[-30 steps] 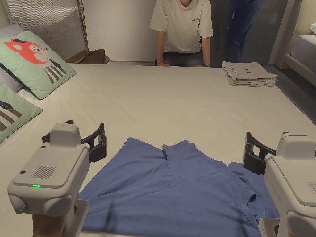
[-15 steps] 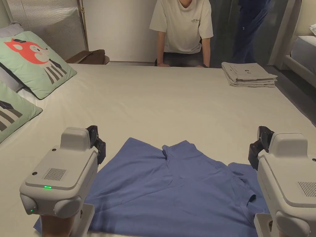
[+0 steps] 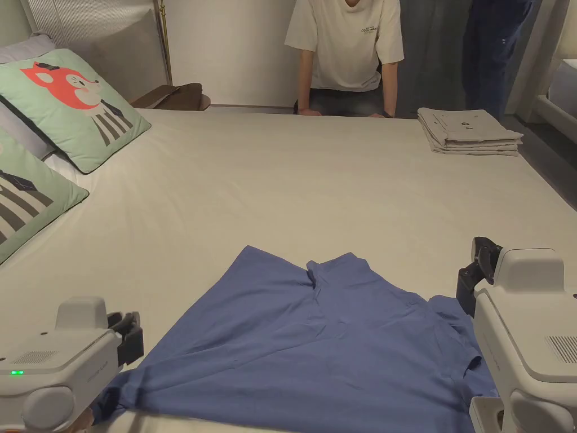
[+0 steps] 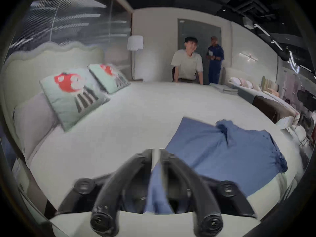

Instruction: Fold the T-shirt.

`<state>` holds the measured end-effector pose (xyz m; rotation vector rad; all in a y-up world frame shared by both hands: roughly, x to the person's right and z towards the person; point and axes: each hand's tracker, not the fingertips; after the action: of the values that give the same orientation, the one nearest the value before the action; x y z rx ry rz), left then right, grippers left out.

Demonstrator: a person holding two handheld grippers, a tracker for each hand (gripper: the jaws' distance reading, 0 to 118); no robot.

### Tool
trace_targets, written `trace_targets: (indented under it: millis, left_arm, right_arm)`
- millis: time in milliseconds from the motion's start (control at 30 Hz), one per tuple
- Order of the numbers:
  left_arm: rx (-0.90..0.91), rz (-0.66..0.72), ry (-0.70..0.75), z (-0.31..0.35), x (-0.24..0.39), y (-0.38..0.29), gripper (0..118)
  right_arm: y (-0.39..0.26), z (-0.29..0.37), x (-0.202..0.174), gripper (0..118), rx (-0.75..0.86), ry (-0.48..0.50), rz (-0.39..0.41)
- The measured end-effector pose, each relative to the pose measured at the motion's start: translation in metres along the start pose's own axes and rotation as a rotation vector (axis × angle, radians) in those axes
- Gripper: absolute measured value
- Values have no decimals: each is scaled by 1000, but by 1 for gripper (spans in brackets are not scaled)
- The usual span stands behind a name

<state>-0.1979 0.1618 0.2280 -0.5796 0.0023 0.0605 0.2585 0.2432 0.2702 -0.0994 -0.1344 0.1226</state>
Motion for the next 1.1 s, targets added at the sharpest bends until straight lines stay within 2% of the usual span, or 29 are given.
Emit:
trace_targets:
  millis: [33, 67, 100, 133, 267, 333, 367, 433, 500, 567, 600, 733, 867, 900, 1033, 1067, 1100]
  left_arm:
    - [-44, 15, 6, -4, -7, -5, 58]
    - [-97, 21, 15, -8, -13, -11, 85]
    - [-125, 26, 31, -12, -18, -17, 102]
    - [-133, 31, 32, -15, -21, -24, 110]
    - [-195, 7, 86, -28, -28, -39, 109]
    - [-205, -5, 88, -33, -29, -46, 103]
    - [-211, 4, 79, -36, -30, -49, 95]
    - [-236, 20, 79, -43, -31, -56, 67]
    - [-267, 24, 82, -48, -32, -60, 49]
    - [-237, 51, 17, -42, -26, -62, 15]
    - [-219, 56, 13, -39, -24, -61, 3]
    - [-188, -27, 41, -38, -13, -56, 3]
    - [-139, 1, 23, -29, -15, -47, 3]
    - [-135, 10, 18, -28, -15, -44, 3]
    - [-114, 30, 4, -25, -15, -33, 3]
    - [-113, 35, 0, -26, -16, -32, 3]
    - [-113, 45, 0, -27, -16, -31, 3]
  right_arm:
    - [0, -1, -2, 0, -2, 3, 3]
    - [-1, -2, -3, 0, -5, 7, 4]
    - [-1, -3, -4, 0, -8, 12, 3]
    - [-2, -4, -6, 0, -12, 18, 3]
    - [-5, -7, -12, 0, -31, 36, 3]
    - [-7, -6, -15, 0, -39, 44, 6]
    - [-8, -6, -16, 0, -42, 46, 8]
    - [-9, -6, -16, 0, -49, 49, 13]
    - [-11, -6, -15, 0, -57, 48, 16]
    - [-13, -8, -14, 0, -68, 45, 16]
    - [-15, -9, -13, 0, -74, 42, 18]
    - [-21, -24, -6, 0, -124, 49, -1]
    - [-33, -66, 2, 1, -264, 60, 18]
    - [-36, -77, 3, 7, -295, 64, 24]
    - [-56, -144, 4, 102, -468, 122, -16]
    - [-62, -158, 2, 110, -494, 126, -28]
    - [-67, -173, 2, 110, -506, 130, -51]
